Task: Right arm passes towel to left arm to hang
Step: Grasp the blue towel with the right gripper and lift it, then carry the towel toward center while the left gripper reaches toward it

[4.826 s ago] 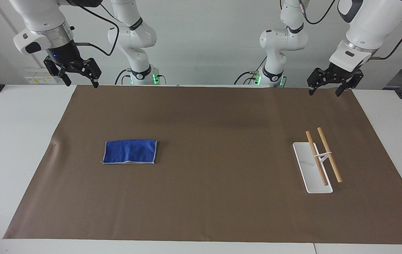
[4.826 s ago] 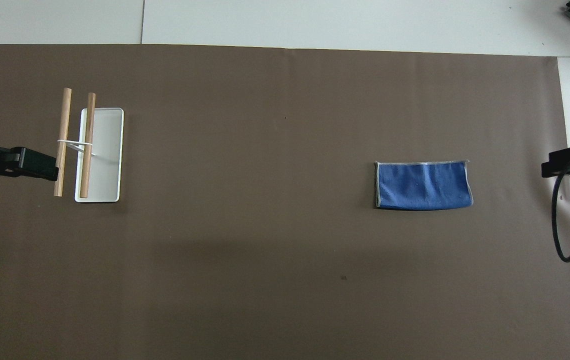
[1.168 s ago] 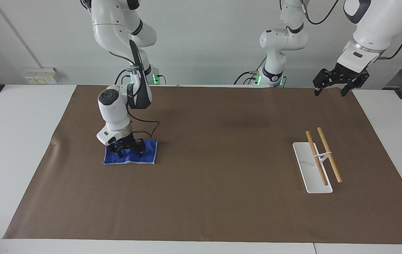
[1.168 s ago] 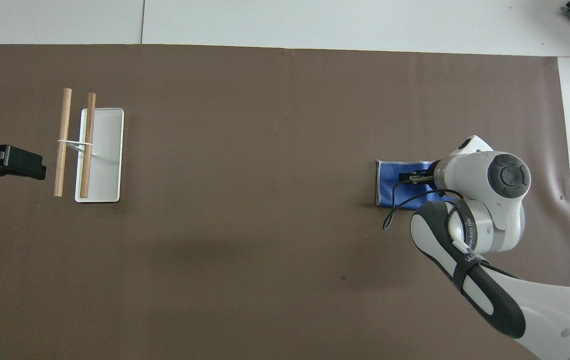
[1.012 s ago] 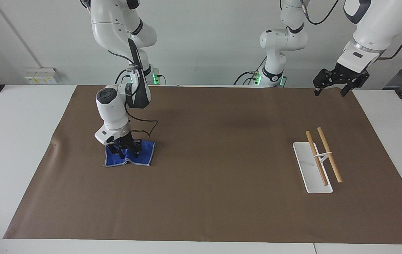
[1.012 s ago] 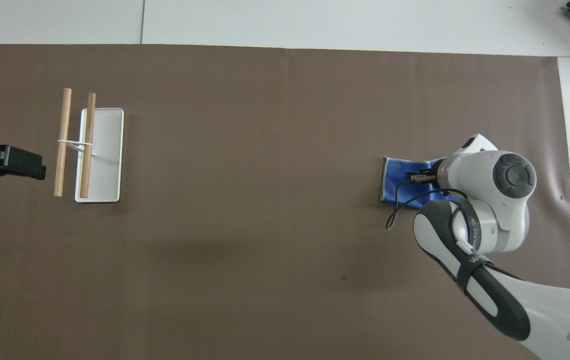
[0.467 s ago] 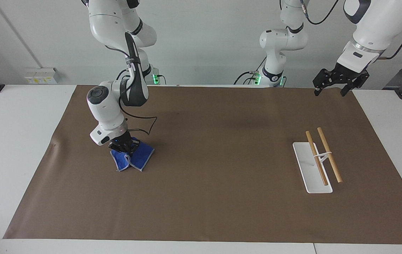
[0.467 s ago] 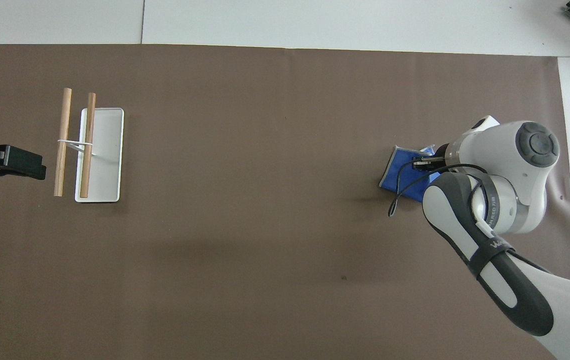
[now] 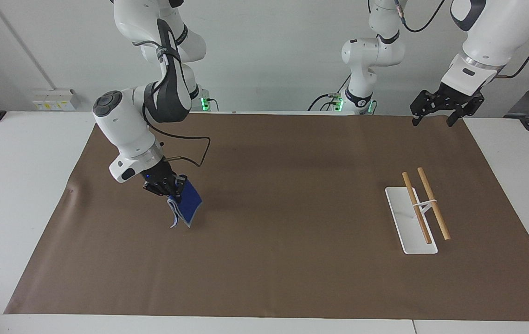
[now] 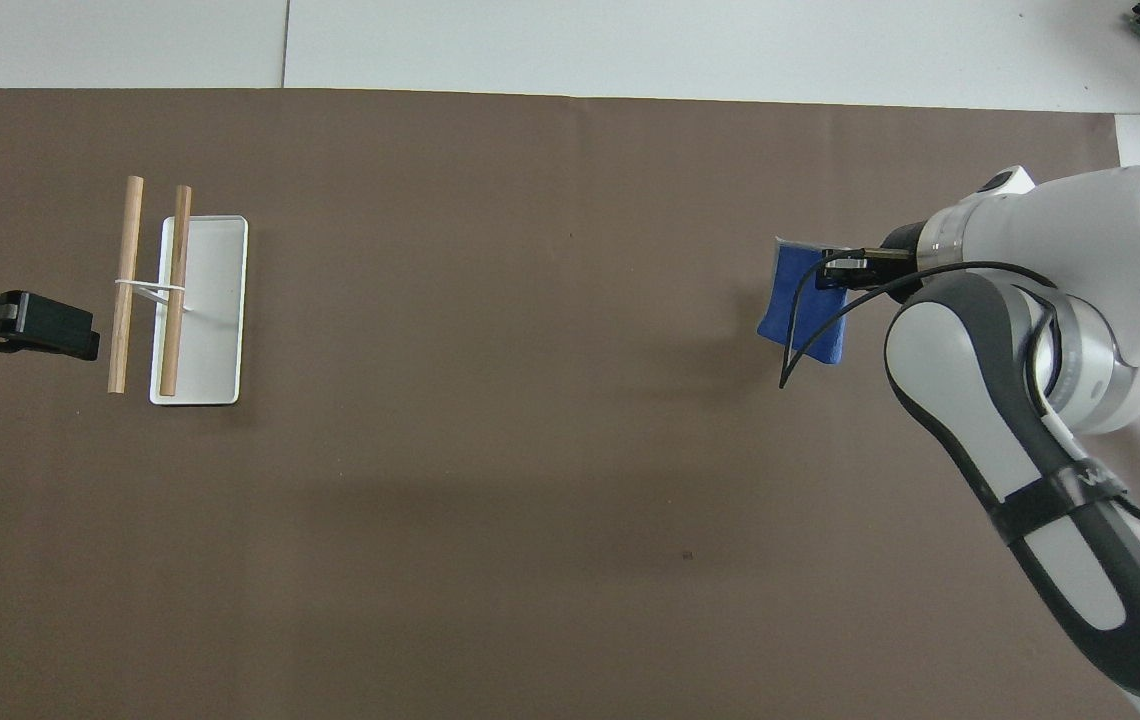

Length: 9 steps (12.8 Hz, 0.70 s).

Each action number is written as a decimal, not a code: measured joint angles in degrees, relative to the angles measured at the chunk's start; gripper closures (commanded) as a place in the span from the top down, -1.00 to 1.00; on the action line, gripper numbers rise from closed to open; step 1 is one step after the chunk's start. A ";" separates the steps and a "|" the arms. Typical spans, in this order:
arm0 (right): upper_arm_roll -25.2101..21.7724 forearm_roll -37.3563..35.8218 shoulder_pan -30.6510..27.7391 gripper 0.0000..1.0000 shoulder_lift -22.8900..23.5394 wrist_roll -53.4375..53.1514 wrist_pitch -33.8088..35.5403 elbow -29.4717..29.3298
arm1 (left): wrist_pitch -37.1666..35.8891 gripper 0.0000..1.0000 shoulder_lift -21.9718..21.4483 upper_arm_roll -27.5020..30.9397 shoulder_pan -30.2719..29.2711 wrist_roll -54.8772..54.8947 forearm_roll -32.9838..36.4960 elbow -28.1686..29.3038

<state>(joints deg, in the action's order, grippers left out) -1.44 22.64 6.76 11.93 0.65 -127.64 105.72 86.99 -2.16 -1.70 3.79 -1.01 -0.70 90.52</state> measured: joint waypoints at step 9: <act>6.53 48.12 0.47 -1.00 -0.15 2.69 0.59 -2.73 | 20.19 1.00 -0.83 -0.76 4.81 -17.37 -15.89 11.81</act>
<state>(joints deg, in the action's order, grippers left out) 5.08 70.76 7.23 11.78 3.34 -127.05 102.98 107.19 -2.99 -2.46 8.60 -18.38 -16.59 102.34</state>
